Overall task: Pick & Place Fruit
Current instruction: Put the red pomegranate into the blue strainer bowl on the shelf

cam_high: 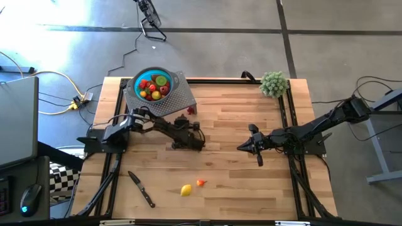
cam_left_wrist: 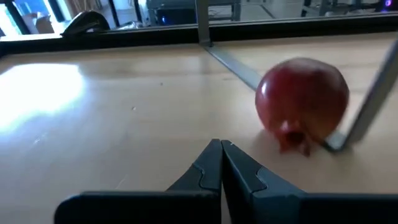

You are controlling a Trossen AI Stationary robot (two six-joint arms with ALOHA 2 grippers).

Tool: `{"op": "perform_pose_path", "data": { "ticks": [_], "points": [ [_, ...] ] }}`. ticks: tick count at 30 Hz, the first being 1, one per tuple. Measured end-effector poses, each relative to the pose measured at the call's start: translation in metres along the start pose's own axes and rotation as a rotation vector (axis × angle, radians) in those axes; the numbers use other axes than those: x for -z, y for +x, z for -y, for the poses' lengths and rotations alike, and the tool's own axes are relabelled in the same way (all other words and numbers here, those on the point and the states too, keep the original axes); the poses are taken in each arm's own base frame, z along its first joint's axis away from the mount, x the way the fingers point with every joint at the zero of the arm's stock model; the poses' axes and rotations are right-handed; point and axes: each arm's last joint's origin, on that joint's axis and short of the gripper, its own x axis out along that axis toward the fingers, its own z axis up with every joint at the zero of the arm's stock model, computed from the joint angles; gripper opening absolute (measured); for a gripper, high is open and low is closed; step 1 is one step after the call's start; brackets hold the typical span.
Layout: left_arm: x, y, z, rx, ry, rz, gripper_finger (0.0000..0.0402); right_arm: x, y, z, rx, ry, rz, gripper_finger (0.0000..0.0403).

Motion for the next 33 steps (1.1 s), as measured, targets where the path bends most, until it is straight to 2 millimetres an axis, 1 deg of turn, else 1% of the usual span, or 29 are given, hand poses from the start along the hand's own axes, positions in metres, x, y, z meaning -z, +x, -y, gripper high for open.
{"op": "perform_pose_path", "data": {
  "ticks": [3, 9, 12, 16, 22, 24, 27, 33],
  "points": [
    [-0.003, 0.011, 0.002, -0.021, 0.008, 0.007, 0.0, 0.0, 0.0, 0.0, 0.0, 0.0, 0.0, 0.0002],
    [-0.008, 0.027, 0.006, -0.039, -0.042, 0.051, 0.0, 0.0, 0.0, 0.0, 0.0, 0.0, -0.001, 0.0002],
    [-0.011, 0.034, 0.012, -0.035, -0.046, 0.094, 0.0, 0.0, 0.0, 0.0, 0.0, 0.0, -0.001, 0.0002],
    [-0.014, 0.042, 0.025, -0.015, -0.047, 0.089, 0.0, 0.0, 0.0, 0.0, 0.0, -0.001, -0.001, 0.0002],
    [-0.021, 0.041, 0.046, 0.059, 0.071, 0.079, 0.0, 0.0, 0.0, 0.0, 0.0, -0.001, -0.001, 0.0002],
    [-0.022, 0.039, 0.05, 0.082, 0.114, 0.072, 0.0, 0.0, 0.0, 0.0, 0.004, -0.001, 0.0, 0.0002],
    [-0.021, 0.033, 0.052, 0.097, 0.143, 0.077, 0.0, 0.0, 0.0, 0.0, 0.008, -0.001, 0.0, 0.0002],
    [-0.017, 0.021, 0.048, 0.087, 0.153, 0.115, 0.0, 0.0, 0.0, 0.0, 0.005, -0.001, 0.0, 0.0002]
  ]
}}
